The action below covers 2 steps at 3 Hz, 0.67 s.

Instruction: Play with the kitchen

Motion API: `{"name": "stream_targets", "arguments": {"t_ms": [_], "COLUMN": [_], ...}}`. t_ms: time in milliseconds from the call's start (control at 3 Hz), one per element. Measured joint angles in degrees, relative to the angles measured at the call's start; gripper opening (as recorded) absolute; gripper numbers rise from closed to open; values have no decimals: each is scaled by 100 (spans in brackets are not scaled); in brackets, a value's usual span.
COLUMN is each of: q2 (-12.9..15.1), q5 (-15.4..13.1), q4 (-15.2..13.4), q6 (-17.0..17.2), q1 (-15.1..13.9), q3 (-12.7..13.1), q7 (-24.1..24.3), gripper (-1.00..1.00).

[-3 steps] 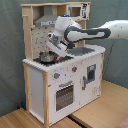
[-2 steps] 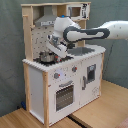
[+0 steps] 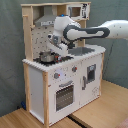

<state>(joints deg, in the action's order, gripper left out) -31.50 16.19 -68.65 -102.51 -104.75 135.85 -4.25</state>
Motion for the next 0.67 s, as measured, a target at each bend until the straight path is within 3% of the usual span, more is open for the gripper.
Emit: {"name": "stream_targets", "arguments": {"t_ms": [333,667], "q2": [0,-23], "q5": [0,-7], "q4": [131,458], "q6": [195,686], "q1": [-56,-90], "q3": [0,23], "q7": [-33,-135], "gripper": [-100,-100]}}
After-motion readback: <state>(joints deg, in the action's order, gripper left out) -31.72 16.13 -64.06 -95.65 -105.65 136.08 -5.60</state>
